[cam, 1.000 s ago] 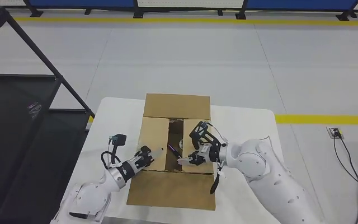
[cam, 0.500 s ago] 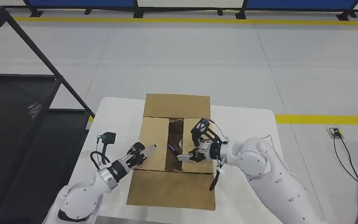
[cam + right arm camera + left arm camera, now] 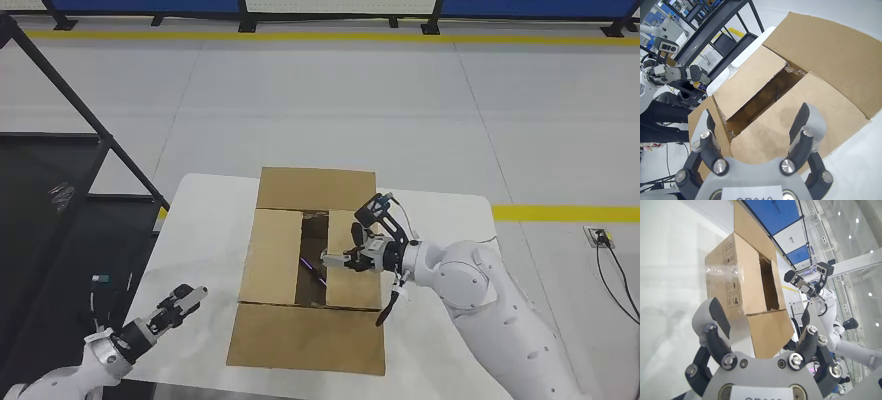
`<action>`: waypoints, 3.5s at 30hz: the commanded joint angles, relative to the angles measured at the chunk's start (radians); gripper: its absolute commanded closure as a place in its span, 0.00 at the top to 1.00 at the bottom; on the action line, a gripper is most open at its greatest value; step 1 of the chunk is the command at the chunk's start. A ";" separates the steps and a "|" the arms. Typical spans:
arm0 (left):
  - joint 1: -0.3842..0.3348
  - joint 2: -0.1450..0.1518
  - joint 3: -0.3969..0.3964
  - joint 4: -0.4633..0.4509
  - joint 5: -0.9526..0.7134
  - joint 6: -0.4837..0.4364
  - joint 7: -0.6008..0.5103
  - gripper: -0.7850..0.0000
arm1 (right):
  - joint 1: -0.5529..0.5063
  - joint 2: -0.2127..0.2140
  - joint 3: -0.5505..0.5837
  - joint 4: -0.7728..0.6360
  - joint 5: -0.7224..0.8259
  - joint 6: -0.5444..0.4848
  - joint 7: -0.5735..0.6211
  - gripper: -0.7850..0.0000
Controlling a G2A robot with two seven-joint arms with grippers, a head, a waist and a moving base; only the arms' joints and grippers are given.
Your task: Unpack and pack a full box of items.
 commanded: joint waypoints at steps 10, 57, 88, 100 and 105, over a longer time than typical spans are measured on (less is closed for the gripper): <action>-0.027 0.027 0.051 0.099 -0.092 -0.004 -0.317 1.00 | 0.057 -0.019 0.060 0.212 0.139 0.122 -0.244 1.00; -0.138 0.052 0.202 0.116 -0.388 0.037 -0.218 1.00 | 0.471 -0.178 0.022 1.165 0.828 -0.438 0.073 1.00; -0.224 0.026 0.400 0.036 -0.019 0.053 0.275 1.00 | 0.275 -0.071 0.038 0.590 0.709 0.029 0.271 1.00; -0.303 0.013 0.497 0.087 0.098 0.089 0.339 1.00 | 0.179 -0.051 0.071 0.409 0.718 0.195 0.238 1.00; -0.321 0.008 0.517 0.104 0.116 0.088 0.358 1.00 | 0.134 -0.042 0.082 0.352 0.737 0.217 0.264 1.00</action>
